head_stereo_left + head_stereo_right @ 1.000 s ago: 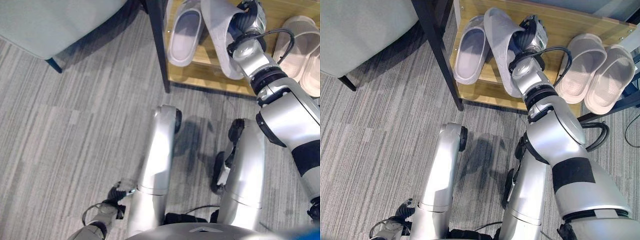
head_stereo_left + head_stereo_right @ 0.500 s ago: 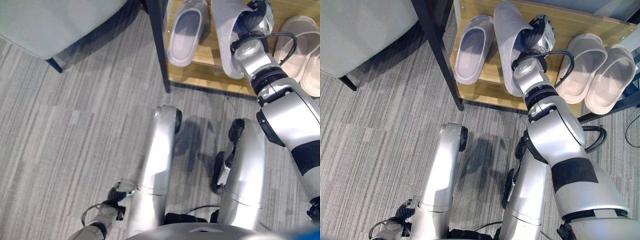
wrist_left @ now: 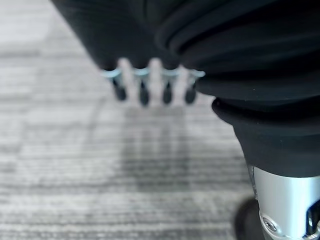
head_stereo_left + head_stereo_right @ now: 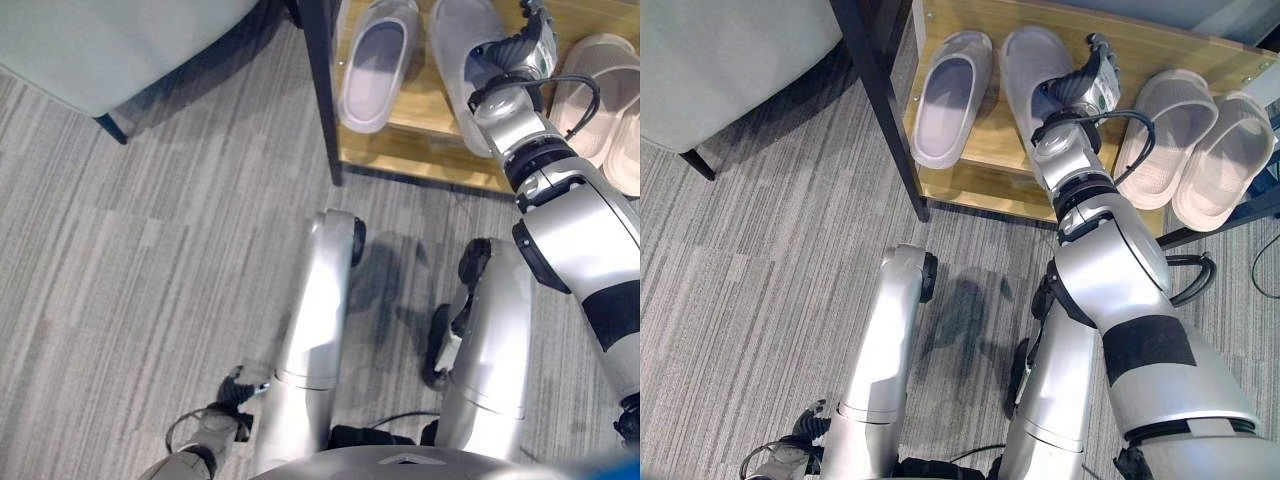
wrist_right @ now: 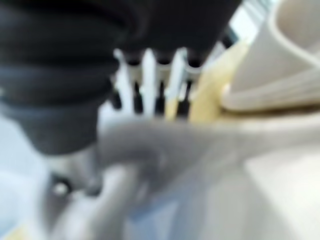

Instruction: Arrange the slippers neatly on the shoe rack.

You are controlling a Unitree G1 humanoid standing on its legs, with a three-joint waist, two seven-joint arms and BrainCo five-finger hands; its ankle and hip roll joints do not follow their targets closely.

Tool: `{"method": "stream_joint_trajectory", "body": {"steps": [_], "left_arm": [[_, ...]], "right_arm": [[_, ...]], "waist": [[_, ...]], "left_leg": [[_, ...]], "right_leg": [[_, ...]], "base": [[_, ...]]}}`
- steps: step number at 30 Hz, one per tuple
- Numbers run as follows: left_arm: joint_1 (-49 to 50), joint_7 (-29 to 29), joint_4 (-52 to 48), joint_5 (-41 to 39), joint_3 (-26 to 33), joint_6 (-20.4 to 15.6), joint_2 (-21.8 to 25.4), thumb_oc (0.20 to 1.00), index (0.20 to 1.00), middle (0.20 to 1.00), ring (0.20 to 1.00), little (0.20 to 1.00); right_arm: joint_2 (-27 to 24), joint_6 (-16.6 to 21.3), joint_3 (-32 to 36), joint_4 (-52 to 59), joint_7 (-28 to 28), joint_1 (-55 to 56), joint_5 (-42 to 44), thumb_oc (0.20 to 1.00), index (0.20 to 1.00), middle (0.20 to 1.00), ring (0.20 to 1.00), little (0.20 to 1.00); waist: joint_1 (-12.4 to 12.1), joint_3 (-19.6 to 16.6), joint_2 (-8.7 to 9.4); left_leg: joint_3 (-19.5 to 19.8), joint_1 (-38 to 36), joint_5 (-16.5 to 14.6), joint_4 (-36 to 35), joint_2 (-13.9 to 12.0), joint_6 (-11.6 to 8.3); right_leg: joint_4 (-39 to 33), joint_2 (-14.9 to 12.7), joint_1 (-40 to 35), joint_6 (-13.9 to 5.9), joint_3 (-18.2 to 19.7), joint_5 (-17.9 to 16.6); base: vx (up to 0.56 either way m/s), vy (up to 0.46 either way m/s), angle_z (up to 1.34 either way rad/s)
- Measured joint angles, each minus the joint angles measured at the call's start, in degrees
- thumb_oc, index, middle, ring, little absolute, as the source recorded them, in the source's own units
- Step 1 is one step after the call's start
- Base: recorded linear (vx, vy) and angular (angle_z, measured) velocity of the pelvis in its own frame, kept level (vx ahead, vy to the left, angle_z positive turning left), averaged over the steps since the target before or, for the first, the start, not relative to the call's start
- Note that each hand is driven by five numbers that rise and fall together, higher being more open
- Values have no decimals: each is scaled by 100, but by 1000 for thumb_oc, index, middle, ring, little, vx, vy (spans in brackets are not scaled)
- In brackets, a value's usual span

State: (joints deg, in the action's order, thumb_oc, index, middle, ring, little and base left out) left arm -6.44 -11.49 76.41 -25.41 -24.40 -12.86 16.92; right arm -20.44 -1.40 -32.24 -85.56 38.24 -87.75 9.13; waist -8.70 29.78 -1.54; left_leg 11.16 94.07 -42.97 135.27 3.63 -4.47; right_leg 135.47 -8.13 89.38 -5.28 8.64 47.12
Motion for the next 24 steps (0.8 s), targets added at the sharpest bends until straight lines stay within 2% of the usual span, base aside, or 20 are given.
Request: {"method": "stream_joint_trajectory", "body": {"steps": [3,11,15,24], "left_arm": [[-20,1,-22,-225,12,8,-24,1000,1000,1000,1000,1000],[-20,21,-40,-43,-24,20,-52,1000,1000,1000,1000,1000],[-46,32,101,26,-13,79,-69,1000,1000,1000,1000,1000],[-177,37,122,28,-5,90,-62,1000,1000,1000,1000,1000]], "right_arm": [[3,-26,26,-141,-39,1,91,1000,1000,1000,1000,1000],[59,-1,137,-141,-153,13,422,1000,1000,1000,1000,1000],[262,199,523,63,-221,101,996,1000,1000,1000,1000,1000],[181,467,725,711,-428,710,1241,1000,1000,1000,1000,1000]], "waist": [[-5,2,-3],[32,2,-4],[120,2,-5],[245,5,-1]], "left_leg": [[-4,-1,0,4,0,0],[-4,-17,0,15,1,0],[-7,-23,0,13,0,-1],[-26,-54,-3,34,-16,-6]], "right_leg": [[18,1,2,0,10,0],[52,8,7,2,19,1],[54,11,7,2,23,1],[78,33,3,1,59,0]], "base": [[0,0,0],[0,0,0],[0,0,0],[0,-1,0]]}}
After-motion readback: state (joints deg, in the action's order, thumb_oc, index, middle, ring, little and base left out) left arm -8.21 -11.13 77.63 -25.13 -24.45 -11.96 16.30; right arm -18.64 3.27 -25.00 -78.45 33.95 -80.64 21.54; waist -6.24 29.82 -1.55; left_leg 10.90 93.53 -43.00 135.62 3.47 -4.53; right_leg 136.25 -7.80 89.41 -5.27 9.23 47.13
